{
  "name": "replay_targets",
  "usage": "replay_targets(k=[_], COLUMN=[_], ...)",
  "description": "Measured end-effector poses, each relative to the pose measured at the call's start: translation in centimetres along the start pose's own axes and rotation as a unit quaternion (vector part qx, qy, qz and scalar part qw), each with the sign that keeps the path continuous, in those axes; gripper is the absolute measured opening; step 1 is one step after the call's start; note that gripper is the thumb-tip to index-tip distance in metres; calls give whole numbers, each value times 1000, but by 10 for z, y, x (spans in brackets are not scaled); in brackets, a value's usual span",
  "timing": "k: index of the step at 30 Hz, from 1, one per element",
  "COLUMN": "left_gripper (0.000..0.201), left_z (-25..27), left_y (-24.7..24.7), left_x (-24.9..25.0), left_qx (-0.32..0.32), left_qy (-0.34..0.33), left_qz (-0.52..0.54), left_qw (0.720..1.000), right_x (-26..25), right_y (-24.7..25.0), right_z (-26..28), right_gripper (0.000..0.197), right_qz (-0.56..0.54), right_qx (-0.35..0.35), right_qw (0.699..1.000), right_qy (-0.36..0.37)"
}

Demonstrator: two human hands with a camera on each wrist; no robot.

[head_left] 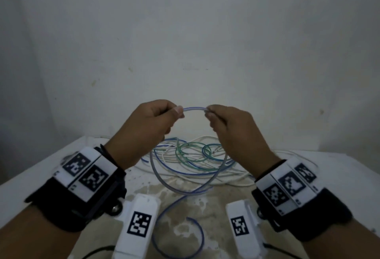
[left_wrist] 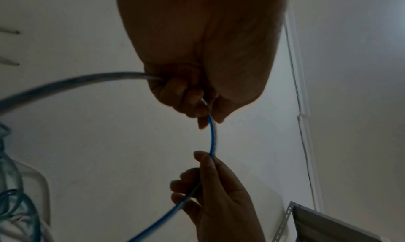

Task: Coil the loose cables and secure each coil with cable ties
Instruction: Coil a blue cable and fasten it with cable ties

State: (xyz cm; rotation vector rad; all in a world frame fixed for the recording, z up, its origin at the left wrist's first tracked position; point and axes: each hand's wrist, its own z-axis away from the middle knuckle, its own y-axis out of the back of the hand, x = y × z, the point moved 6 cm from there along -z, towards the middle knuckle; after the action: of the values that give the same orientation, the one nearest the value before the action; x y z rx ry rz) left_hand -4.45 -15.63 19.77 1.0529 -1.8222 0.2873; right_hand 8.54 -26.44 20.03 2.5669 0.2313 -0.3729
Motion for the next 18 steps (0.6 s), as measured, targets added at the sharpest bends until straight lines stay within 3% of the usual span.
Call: replay_targets(k=[4, 8, 11, 13, 18], left_gripper=[29, 25, 18, 24, 25], left_z=[10, 17, 19, 17, 7], left_y=[-6, 0, 0, 0, 8], left_x=[-17, -31, -32, -26, -15], left_qx=[-76, -104, -124, -120, -41], left_qy=[76, 119, 134, 125, 85], left_qz=[86, 161, 259, 316, 347], left_qw=[991, 974, 948, 933, 933], right_x=[19, 50, 69, 73, 65], right_y=[21, 43, 45, 39, 10], right_z=[-6, -10, -6, -2, 4], right_gripper=[30, 24, 16, 13, 15], right_qz=[-7, -6, 14, 17, 56], right_qx=[74, 114, 105, 86, 0], right_qw=[997, 988, 982, 980, 990], right_qy=[-27, -101, -159, -180, -126])
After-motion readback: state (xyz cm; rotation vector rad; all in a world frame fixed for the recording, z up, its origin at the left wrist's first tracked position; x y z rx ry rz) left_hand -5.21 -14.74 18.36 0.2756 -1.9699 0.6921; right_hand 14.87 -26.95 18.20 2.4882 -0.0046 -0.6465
